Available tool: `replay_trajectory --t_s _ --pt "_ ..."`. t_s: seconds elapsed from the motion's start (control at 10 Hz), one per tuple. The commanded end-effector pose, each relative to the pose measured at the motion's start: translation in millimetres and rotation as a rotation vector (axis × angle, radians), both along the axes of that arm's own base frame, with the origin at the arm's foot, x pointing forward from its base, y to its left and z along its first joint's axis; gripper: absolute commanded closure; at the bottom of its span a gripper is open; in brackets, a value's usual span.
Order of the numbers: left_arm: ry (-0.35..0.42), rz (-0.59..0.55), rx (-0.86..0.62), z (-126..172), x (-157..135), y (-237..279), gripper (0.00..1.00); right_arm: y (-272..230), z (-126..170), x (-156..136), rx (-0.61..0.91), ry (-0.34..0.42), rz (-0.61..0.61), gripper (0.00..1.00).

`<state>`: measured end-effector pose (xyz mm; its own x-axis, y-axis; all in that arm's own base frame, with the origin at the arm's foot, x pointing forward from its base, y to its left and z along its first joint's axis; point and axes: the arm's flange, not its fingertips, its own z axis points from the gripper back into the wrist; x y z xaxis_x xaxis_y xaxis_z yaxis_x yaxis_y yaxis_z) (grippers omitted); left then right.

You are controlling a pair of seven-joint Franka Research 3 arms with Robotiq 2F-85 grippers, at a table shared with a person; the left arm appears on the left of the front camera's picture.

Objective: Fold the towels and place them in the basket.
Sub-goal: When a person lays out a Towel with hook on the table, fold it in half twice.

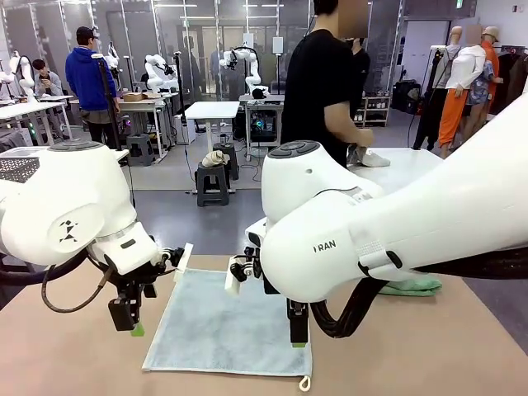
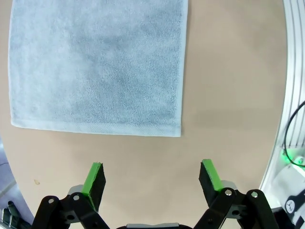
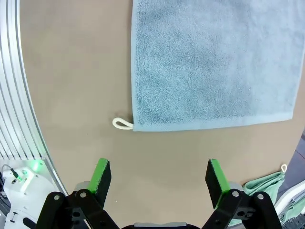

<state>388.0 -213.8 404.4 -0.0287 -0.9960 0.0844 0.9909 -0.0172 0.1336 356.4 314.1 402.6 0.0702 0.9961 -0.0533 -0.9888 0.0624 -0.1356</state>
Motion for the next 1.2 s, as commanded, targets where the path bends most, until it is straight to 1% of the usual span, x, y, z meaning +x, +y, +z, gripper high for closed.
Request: replay_trajectory --t_s 0.0,0.2,0.3,0.5,0.8,1.1 --pt "-0.004 -0.002 0.002 1 0 -1 0.0 -1 -1 -1 -0.002 0.0 0.002 0.0" --pt "0.0 -0.001 0.0 0 0 0 0.0 0 0 0 -0.001 0.0 0.001 0.0" --pt "-0.005 -0.006 -0.002 -3 -6 -5 0.0 -2 -1 -1 -0.008 0.002 0.018 0.0" --pt "-0.014 -0.013 0.001 -15 -17 -11 0.0 -8 -9 -1 0.002 0.009 0.014 0.0" --pt "-0.004 -0.009 0.023 -34 -25 -15 0.0 -13 -29 -1 0.021 0.028 0.025 0.0" --pt "0.004 0.022 0.056 -55 -32 -19 0.0 -15 -54 -4 0.051 0.057 0.072 0.0"
